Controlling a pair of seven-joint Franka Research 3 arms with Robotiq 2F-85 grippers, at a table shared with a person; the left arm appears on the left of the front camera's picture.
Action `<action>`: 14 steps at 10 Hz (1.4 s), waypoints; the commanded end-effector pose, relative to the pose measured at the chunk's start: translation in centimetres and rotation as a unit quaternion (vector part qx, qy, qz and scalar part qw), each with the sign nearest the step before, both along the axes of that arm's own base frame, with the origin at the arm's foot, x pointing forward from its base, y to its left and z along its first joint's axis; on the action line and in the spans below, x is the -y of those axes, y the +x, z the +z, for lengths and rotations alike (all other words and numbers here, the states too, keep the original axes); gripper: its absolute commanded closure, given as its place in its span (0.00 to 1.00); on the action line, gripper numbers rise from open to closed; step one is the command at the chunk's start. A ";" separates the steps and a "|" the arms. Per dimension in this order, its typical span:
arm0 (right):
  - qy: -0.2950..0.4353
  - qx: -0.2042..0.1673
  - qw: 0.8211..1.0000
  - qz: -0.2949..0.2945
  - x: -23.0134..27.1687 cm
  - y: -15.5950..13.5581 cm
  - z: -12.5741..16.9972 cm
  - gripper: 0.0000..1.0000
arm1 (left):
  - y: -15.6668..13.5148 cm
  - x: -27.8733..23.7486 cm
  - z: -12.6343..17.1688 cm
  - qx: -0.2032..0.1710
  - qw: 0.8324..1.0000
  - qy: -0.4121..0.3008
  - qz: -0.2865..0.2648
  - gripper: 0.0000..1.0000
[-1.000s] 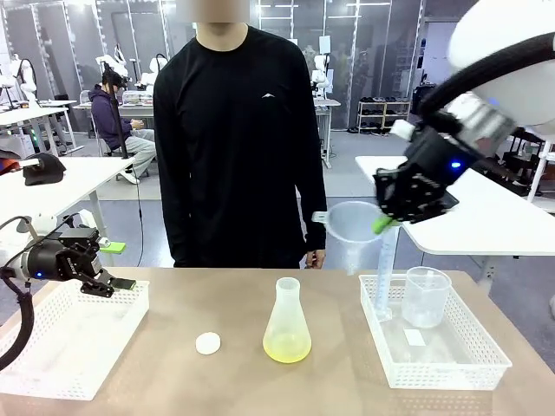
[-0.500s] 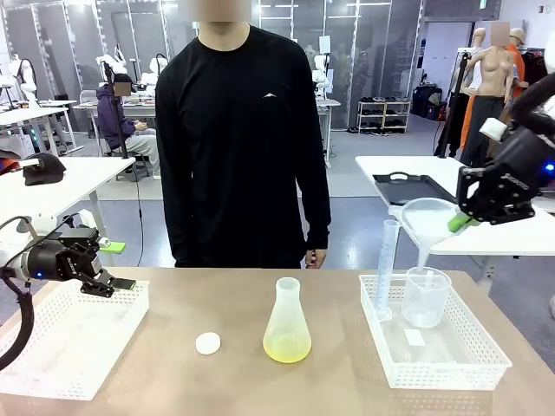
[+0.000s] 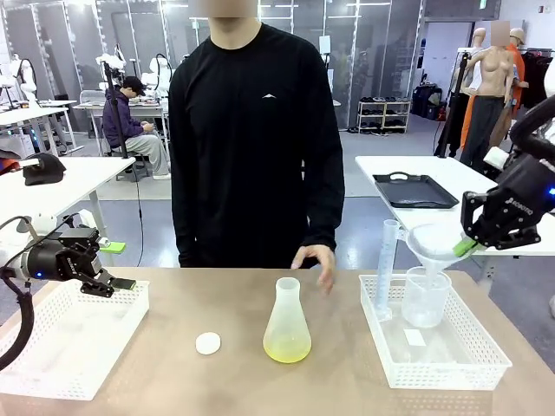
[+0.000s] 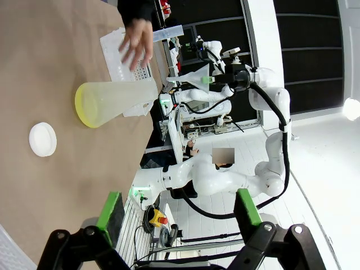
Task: Prepare the solutions needed for the experiment.
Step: Once the solution is in the Big flask , pick up the Plastic Funnel and place it back into the right Organizing basket.
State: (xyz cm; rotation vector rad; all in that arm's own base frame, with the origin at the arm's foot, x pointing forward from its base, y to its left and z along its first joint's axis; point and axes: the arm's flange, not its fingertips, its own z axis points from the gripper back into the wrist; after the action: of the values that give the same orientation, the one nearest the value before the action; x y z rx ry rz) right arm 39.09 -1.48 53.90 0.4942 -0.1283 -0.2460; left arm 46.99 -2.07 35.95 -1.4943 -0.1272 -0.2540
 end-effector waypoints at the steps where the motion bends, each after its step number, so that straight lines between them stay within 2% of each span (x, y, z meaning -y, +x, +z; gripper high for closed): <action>1: -0.016 -0.051 0.998 -0.024 -0.2 0.2 -2.0 1.00 | 0.0 0.1 0.1 0.006 1.000 0.001 -0.002 0.00; 3: -0.025 -0.091 0.994 -0.056 -0.6 0.8 -4.7 1.00 | 0.0 0.1 0.1 0.006 1.000 0.001 -0.002 0.00; 5: -0.055 -0.106 0.986 -0.115 -1.5 2.5 -6.3 1.00 | 0.0 0.1 0.1 0.006 1.000 0.001 -0.002 0.00; 7: -0.072 -0.145 0.978 -0.129 -2.2 3.9 -7.5 1.00 | 0.0 0.1 0.1 0.006 1.000 0.001 -0.002 0.00; 11: -0.101 -0.167 0.969 -0.153 -3.1 5.8 -8.7 1.00 | 0.0 0.1 0.1 0.006 1.000 0.001 -0.002 0.00; 13: -0.108 -0.150 0.966 -0.182 -2.7 6.3 -9.2 1.00 | 0.0 0.1 0.1 0.006 1.000 0.001 -0.002 0.00; 14: -0.108 -0.156 0.965 -0.181 -2.6 6.2 -9.7 0.78 | 0.0 0.1 0.1 0.006 1.000 0.001 -0.002 0.00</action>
State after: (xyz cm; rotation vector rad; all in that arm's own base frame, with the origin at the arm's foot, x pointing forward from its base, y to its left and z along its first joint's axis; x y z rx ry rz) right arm 44.90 1.00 44.42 0.2397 0.0773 -0.6104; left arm 46.99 -2.08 35.95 -1.4944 -0.1271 -0.2541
